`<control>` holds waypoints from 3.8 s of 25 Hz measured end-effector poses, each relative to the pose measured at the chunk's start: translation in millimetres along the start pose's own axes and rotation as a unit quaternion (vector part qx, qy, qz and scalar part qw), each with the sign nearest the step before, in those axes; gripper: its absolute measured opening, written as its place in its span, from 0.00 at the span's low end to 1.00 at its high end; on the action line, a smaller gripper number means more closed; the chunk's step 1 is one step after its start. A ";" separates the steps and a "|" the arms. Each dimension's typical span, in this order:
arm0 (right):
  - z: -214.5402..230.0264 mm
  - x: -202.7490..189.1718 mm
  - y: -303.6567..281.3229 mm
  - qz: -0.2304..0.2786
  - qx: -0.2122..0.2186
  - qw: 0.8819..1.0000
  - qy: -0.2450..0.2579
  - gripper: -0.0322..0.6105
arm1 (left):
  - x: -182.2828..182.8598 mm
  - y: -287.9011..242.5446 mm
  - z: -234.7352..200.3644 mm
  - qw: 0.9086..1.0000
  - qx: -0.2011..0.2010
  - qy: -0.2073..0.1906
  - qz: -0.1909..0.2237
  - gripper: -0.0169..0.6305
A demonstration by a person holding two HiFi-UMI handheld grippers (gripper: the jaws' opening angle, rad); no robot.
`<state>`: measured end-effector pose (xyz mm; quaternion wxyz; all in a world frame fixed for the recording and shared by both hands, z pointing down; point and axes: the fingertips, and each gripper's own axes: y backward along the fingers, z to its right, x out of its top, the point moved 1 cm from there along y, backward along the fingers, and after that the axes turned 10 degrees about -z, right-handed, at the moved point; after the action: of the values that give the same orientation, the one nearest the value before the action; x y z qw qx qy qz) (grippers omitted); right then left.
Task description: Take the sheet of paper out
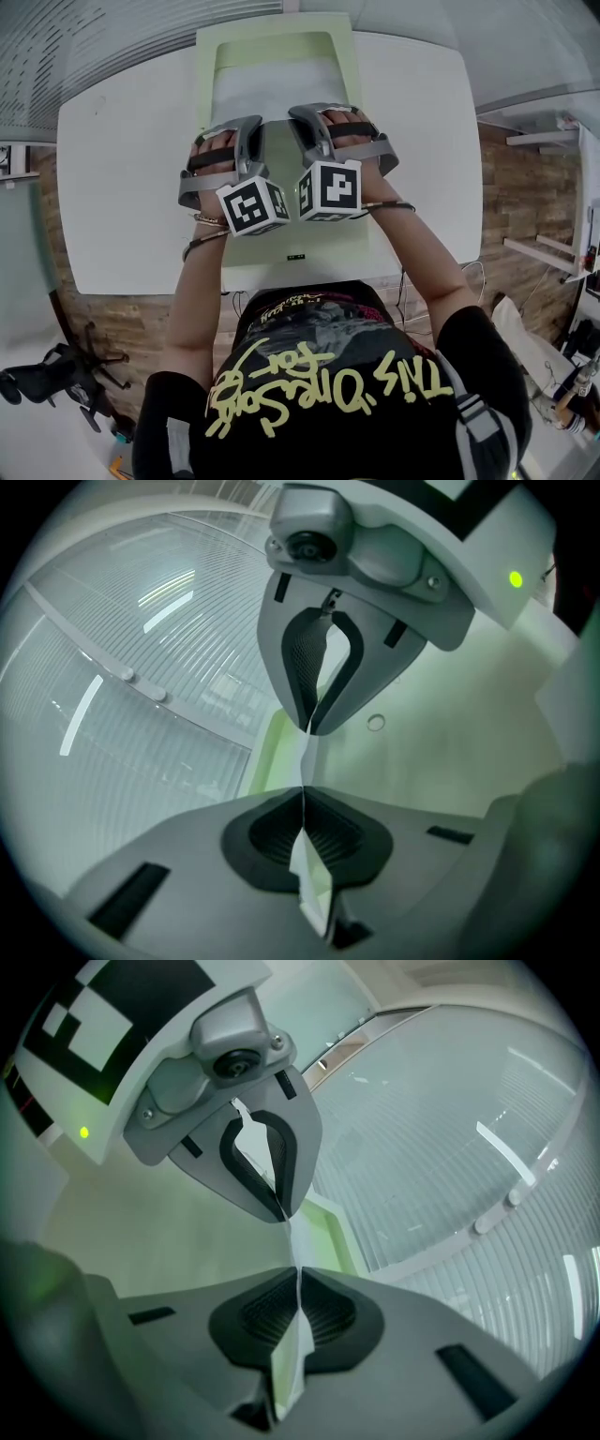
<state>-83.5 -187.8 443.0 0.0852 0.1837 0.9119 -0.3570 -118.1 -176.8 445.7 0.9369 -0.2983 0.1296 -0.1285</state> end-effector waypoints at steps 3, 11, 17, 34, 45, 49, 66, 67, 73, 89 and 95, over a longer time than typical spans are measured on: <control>-1.2 -0.9 3.4 0.001 0.000 1.000 -0.002 0.07 | 0.6 3.4 1.3 1.000 0.001 0.001 -0.001 0.04; -6.8 -0.4 14.1 0.004 -0.003 1.000 -0.002 0.07 | 0.8 13.1 3.8 1.000 0.006 0.006 0.000 0.04; -7.0 4.9 25.0 0.008 -0.008 1.000 -0.003 0.07 | -2.1 23.8 2.1 1.000 0.009 0.006 0.003 0.04; 4.8 12.1 49.6 0.029 -0.015 0.999 -0.012 0.07 | 1.2 47.3 -11.2 0.999 0.016 0.032 0.002 0.04; 11.7 14.8 67.5 0.037 -0.023 0.999 -0.011 0.07 | 6.1 64.5 -20.0 0.999 0.024 0.039 0.010 0.04; 15.7 15.7 73.5 0.040 -0.026 0.999 -0.011 0.07 | 8.2 69.4 -23.6 0.999 0.028 0.044 0.014 0.04; 32.2 23.5 101.8 0.050 -0.049 0.997 -0.013 0.07 | 14.2 95.3 -42.8 0.996 0.059 0.057 0.032 0.04; 33.6 23.9 102.7 0.050 -0.051 0.997 -0.013 0.07 | 14.5 96.0 -44.3 0.996 0.060 0.058 0.034 0.04; 41.3 27.1 108.5 0.055 -0.062 0.996 -0.013 0.07 | 15.3 101.3 -50.6 0.995 0.070 0.062 0.037 0.04; 76.3 39.9 128.2 0.078 -0.104 0.991 -0.018 0.07 | 21.5 112.3 -87.6 0.991 0.112 0.055 0.046 0.04; 87.6 40.8 134.2 0.082 -0.122 0.989 -0.014 0.07 | 26.2 116.9 -99.0 0.989 0.128 0.053 0.052 0.04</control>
<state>-65.7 -145.5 284.1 0.1487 0.2409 0.9293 -0.2372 -106.2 -144.9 294.1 0.9647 -0.1611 0.1768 -0.1105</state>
